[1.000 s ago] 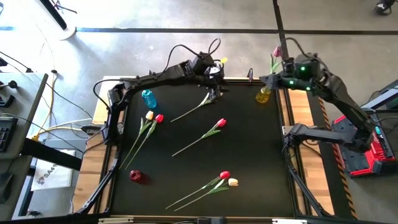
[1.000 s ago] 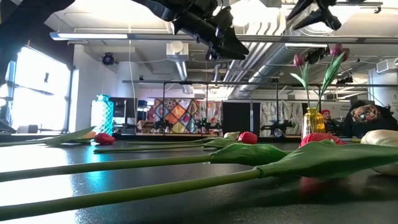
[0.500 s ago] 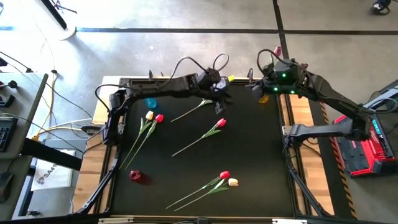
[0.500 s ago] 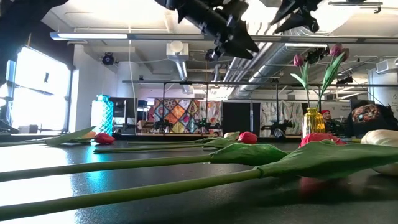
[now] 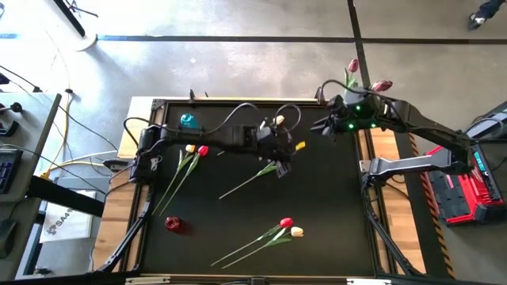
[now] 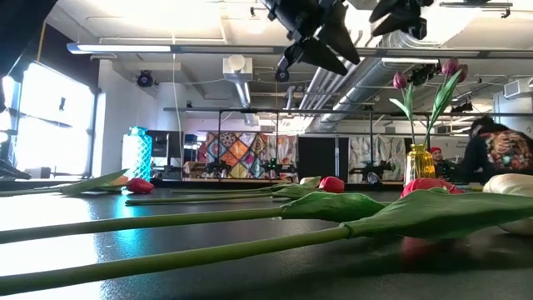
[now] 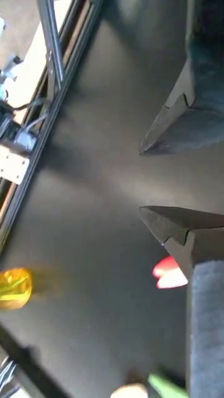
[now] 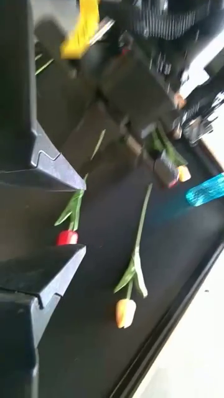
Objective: Sort flowers into vase by color
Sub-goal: Put the center light red flower into the blue vase
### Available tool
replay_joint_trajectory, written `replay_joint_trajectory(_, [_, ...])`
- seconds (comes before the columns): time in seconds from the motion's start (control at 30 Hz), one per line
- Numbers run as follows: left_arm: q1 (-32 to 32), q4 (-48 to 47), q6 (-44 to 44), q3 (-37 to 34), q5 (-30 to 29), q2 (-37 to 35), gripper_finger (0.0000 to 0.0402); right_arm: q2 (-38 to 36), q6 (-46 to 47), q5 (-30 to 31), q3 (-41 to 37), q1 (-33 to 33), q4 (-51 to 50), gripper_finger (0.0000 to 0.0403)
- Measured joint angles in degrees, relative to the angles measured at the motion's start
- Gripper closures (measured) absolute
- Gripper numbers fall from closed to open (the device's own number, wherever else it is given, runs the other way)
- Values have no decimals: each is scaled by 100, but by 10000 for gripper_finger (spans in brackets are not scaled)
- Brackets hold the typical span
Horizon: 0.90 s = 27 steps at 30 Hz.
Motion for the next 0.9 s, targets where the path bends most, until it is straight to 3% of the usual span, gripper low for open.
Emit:
replay_joint_trajectory(0.27, [-522, -346, -667, 0, -225, 0, 292, 0, 323, 232, -1, 606, -621, 265])
replay_joint_trajectory(0.5, [-1055, -1452, -1045, 0, -391, 0, 298, -4, 840, 1188, -67, 1606, -799, 265])
replay_joint_trajectory(0.7, [-1223, -1902, -1221, 0, -209, 0, 306, -2, 1705, 1570, -738, 2283, -571, 265])
replay_joint_trajectory(0.9, [-1248, -2236, -1227, 0, 8, 0, 312, 0, 2573, 1646, -1627, 2869, 368, 265])
